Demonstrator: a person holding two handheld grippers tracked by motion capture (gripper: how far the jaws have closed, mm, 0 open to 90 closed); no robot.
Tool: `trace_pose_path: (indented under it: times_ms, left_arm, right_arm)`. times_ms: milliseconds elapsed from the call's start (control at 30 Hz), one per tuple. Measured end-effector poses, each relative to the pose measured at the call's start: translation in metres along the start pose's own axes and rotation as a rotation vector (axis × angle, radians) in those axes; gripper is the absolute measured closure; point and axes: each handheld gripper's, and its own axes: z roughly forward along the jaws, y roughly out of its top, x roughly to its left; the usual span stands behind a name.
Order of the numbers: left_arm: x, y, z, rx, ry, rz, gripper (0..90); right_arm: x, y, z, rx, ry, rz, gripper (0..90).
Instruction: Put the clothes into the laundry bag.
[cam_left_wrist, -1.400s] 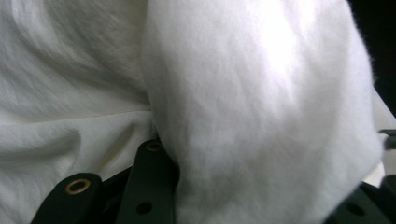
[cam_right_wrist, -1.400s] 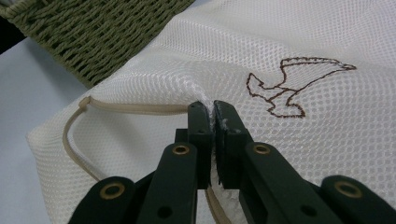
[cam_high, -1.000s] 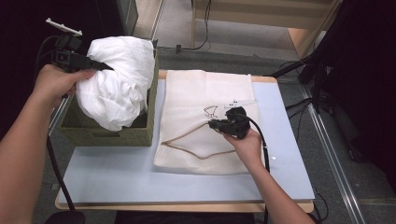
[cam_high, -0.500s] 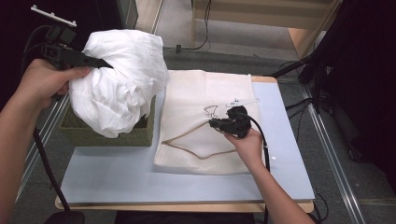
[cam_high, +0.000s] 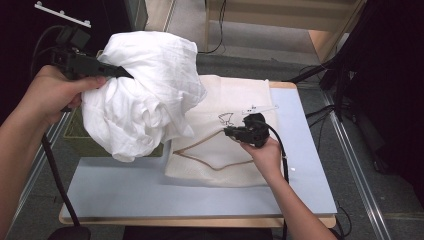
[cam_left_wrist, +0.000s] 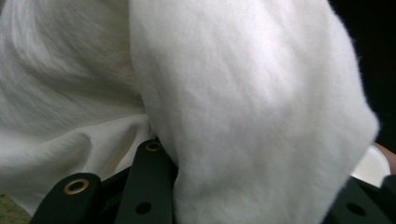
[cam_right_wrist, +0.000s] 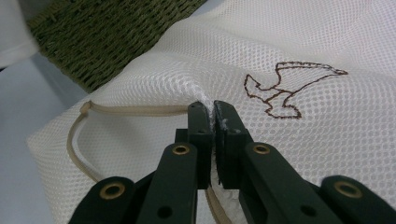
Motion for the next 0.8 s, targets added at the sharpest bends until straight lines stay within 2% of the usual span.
trace_pose_path:
  times_ms: [133,167,200,233,400,433,467,500,533,567,633,667,733,800]
  left_arm:
    - [-0.01,-0.002,0.002,0.003,-0.021,0.022,65.4]
    - [-0.014,-0.004,0.004,-0.001,-0.046,0.017,65.4]
    - [-0.014,-0.004,0.004,-0.001,-0.046,0.017,65.4]
    - [-0.02,-0.005,0.006,-0.003,-0.07,0.02,65.4]
    - [-0.036,-0.007,0.009,0.005,-0.099,0.046,65.2]
    - [-0.043,-0.007,0.011,0.007,-0.112,0.056,65.1]
    - [-0.043,-0.007,0.011,0.007,-0.112,0.056,65.1]
    - [-0.051,-0.009,0.013,0.012,-0.125,0.066,65.1]
    - [-0.051,-0.009,0.013,0.012,-0.125,0.066,65.1]
    - [-0.06,-0.011,0.016,0.014,-0.14,0.08,65.1]
    - [-0.064,-0.012,0.018,0.017,-0.15,0.084,65.1]
    - [-0.073,-0.015,0.022,0.019,-0.165,0.1,65.1]
    - [-0.079,-0.018,0.026,0.033,-0.18,0.119,65.0]
    - [-0.081,-0.021,0.03,0.036,-0.189,0.116,65.0]
  right_arm:
    - [0.0,0.001,-0.001,-0.001,0.001,0.0,87.6]
    - [-0.001,0.002,-0.002,-0.004,0.0,0.001,87.6]
    - [-0.001,0.002,-0.002,-0.004,0.0,0.001,87.6]
    - [-0.001,0.002,-0.003,-0.004,0.0,0.002,87.6]
    - [-0.001,0.003,-0.004,-0.006,-0.003,0.003,87.6]
    - [-0.001,0.003,-0.004,-0.009,-0.003,-0.001,87.6]
    - [-0.001,0.003,-0.004,-0.009,-0.003,-0.001,87.6]
    - [-0.001,0.004,-0.005,-0.012,0.0,-0.002,87.5]
    - [-0.001,0.004,-0.005,-0.011,-0.002,-0.001,87.6]
    - [-0.001,0.004,-0.005,-0.013,-0.001,0.0,87.6]
    - [-0.001,0.004,-0.006,-0.012,-0.001,-0.001,87.6]
    - [-0.001,0.004,-0.006,-0.014,0.0,-0.001,87.6]
    - [-0.002,0.004,-0.006,-0.012,-0.001,0.0,87.6]
    - [-0.001,0.004,-0.006,-0.012,-0.002,0.001,87.6]
